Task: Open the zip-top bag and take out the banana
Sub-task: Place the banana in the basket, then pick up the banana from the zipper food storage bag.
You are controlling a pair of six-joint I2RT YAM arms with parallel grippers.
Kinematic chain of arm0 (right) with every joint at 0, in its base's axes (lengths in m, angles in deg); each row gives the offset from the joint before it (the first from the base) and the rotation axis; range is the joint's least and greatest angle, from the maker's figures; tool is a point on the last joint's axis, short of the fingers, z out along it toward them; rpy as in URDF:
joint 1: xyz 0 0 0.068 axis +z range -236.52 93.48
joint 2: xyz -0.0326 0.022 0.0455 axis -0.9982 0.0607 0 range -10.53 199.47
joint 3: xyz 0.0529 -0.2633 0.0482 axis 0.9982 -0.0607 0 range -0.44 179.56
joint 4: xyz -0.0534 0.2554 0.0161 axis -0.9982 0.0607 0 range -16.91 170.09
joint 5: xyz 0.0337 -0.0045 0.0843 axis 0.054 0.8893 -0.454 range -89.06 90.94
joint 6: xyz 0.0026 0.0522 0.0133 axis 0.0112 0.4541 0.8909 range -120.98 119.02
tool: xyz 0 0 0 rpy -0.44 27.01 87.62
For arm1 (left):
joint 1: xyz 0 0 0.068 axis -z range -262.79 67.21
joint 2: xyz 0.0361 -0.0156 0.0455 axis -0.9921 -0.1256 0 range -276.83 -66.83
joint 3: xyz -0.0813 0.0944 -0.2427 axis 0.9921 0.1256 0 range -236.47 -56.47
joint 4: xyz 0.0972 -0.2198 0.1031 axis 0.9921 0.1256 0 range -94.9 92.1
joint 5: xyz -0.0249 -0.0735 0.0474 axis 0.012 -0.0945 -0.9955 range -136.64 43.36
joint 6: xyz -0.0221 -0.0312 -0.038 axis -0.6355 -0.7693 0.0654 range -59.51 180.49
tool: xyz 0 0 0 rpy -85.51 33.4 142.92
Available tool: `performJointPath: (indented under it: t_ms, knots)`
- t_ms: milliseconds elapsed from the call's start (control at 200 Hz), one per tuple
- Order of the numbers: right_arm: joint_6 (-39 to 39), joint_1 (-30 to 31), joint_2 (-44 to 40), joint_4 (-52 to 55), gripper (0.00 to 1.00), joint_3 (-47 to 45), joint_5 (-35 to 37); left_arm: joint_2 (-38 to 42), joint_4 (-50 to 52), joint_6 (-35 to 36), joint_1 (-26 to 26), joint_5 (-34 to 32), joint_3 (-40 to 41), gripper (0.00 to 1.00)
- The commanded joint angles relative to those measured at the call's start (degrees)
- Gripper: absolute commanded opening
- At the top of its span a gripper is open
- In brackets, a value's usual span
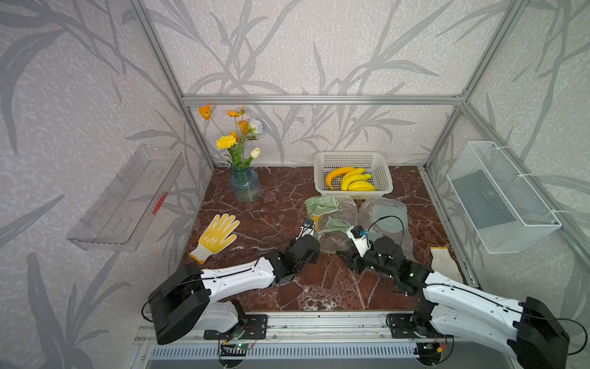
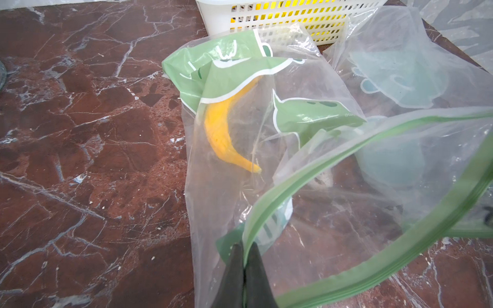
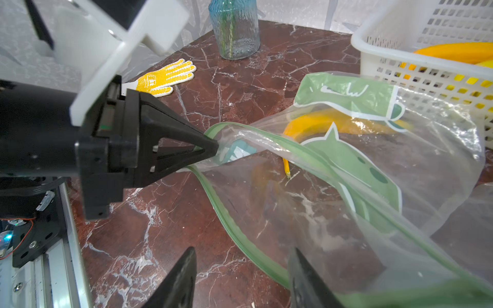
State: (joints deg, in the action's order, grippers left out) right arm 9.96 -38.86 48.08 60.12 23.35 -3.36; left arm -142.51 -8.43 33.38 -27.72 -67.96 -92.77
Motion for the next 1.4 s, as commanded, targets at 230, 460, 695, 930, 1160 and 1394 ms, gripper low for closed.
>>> performJointPath:
  t_ms: [230,460,695,930,1160,1394]
  knots:
    - [0.61,0.51,15.75,-5.59,0.53,9.43,-0.08,0.66,-0.75,0.21,0.39,0.57,-1.37,0.00]
    - [1.57,0.51,24.41,-5.30,0.49,14.34,-0.23,0.89,-0.97,0.13,0.39,0.49,-1.23,0.00]
    - [1.00,0.42,32.11,-5.63,0.48,18.65,2.29,1.63,-2.11,-0.58,0.43,1.17,-0.82,0.00]
    - [0.01,-1.02,35.67,-6.15,0.49,20.96,5.47,1.98,-2.49,-1.15,0.63,1.66,-0.45,0.00]
    - [-2.94,-3.14,38.86,-3.48,0.50,24.89,2.16,1.22,-3.54,-1.87,0.74,2.50,-0.36,0.00]
    - [-4.72,-4.36,44.89,-0.68,0.52,29.33,-2.12,0.03,-5.04,-2.55,0.83,3.16,-0.59,0.00]
